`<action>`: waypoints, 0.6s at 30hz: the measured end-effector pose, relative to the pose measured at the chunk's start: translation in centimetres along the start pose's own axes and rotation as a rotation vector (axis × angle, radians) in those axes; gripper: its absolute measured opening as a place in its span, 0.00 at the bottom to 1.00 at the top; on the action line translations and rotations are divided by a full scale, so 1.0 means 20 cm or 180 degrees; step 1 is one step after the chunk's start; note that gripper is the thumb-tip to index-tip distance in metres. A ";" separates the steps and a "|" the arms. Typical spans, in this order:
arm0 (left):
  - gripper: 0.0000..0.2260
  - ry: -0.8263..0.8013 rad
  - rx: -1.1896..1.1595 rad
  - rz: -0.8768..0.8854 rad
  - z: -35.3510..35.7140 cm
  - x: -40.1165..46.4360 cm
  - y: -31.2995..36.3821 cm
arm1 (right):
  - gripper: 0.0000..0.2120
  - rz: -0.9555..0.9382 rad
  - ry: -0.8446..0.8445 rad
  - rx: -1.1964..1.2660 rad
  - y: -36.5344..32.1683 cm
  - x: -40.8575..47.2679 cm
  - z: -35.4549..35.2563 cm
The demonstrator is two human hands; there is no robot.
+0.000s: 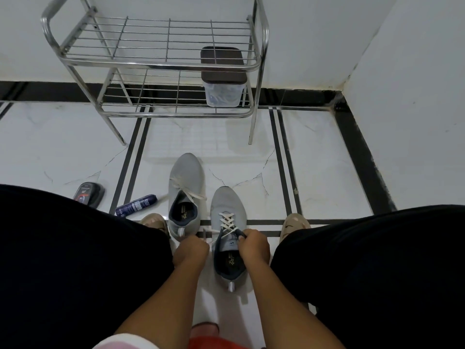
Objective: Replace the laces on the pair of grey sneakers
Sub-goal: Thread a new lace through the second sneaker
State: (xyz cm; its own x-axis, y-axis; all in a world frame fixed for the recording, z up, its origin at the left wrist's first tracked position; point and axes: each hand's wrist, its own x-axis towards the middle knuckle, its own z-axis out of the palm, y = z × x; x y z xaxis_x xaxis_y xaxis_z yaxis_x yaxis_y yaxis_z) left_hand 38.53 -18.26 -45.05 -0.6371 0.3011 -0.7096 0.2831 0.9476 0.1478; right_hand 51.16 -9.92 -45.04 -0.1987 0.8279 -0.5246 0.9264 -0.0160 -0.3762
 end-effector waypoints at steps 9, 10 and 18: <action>0.12 0.0189 -0.0115 0.0769 0.05 0.01 0.07 | 0.10 -0.0018 -0.0025 -0.0078 0.00 0.00 0.00; 0.14 0.0209 0.0018 0.0690 0.05 0.00 0.07 | 0.10 -0.0022 -0.0031 -0.0113 -0.01 0.00 0.00; 0.11 -0.0447 -0.2580 0.0012 0.00 0.00 0.14 | 0.10 -0.0066 -0.0153 -0.0068 -0.01 0.00 -0.01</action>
State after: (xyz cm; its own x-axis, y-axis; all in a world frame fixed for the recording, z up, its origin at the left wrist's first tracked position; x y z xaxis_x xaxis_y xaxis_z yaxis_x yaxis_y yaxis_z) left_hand 39.23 -15.66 -44.70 -0.5264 0.3393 -0.7796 -0.3547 0.7457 0.5640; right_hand 51.08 -9.77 -44.81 -0.2325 0.8001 -0.5530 0.9284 0.0132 -0.3713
